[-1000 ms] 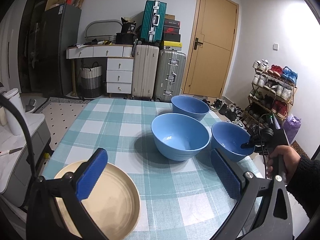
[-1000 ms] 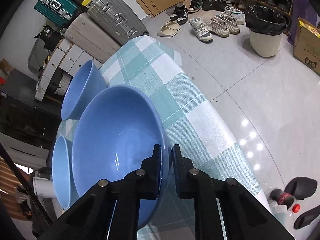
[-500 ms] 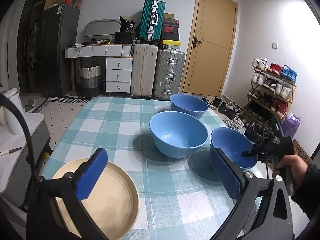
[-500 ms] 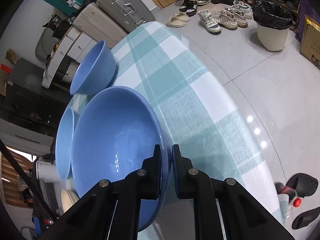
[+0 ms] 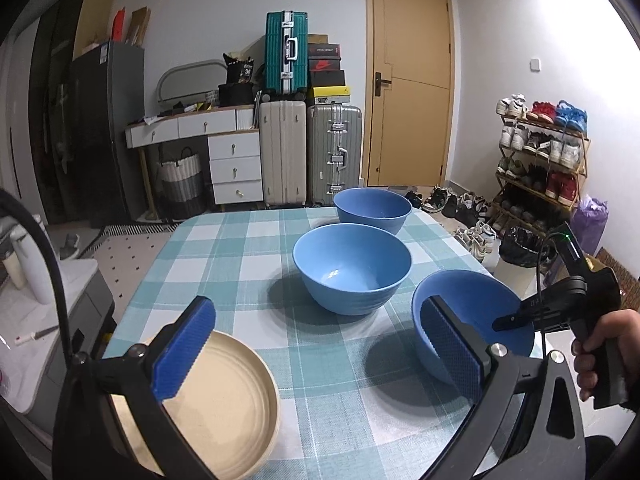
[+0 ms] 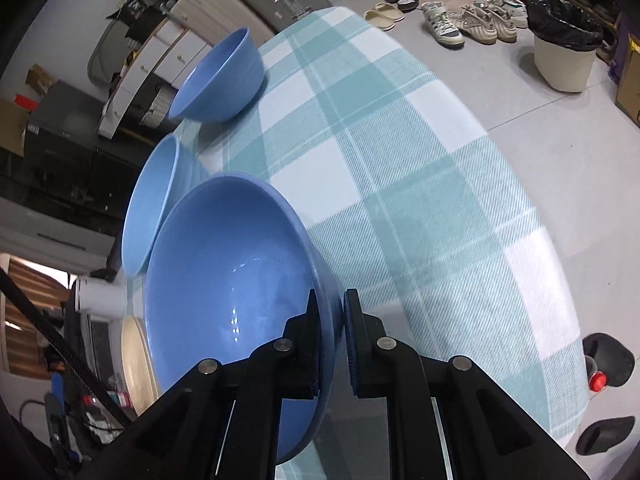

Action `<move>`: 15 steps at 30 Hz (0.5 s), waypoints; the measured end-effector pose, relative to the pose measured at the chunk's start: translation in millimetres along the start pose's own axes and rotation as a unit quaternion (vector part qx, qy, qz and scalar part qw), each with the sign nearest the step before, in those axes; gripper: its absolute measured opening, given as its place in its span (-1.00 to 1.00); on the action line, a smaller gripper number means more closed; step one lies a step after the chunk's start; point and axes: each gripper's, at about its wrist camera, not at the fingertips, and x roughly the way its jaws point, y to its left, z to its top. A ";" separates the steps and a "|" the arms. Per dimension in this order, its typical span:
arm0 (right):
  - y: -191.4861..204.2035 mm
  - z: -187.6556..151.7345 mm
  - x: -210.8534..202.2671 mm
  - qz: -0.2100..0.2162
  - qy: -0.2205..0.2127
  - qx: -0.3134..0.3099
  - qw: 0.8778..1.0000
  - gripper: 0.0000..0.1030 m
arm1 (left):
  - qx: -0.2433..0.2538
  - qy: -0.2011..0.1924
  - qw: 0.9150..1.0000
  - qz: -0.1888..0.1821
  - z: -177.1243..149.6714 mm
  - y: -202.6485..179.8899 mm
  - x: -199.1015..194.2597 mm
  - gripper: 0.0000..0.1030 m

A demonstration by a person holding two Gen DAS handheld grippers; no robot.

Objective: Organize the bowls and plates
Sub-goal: 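Lift the blue bowl with the right gripper toward the other blue bowls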

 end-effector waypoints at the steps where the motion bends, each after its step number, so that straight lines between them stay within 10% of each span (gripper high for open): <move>1: 1.8 -3.3 0.2 0.000 0.004 -0.003 1.000 -0.80 | 0.003 -0.002 1.000 -0.001 -0.1 -1.5 -1.6 1.00; 15: 30.1 -37.7 6.1 -0.007 0.037 -0.025 0.999 -0.80 | 0.022 -0.010 1.000 -0.003 -0.4 -8.2 -7.6 1.00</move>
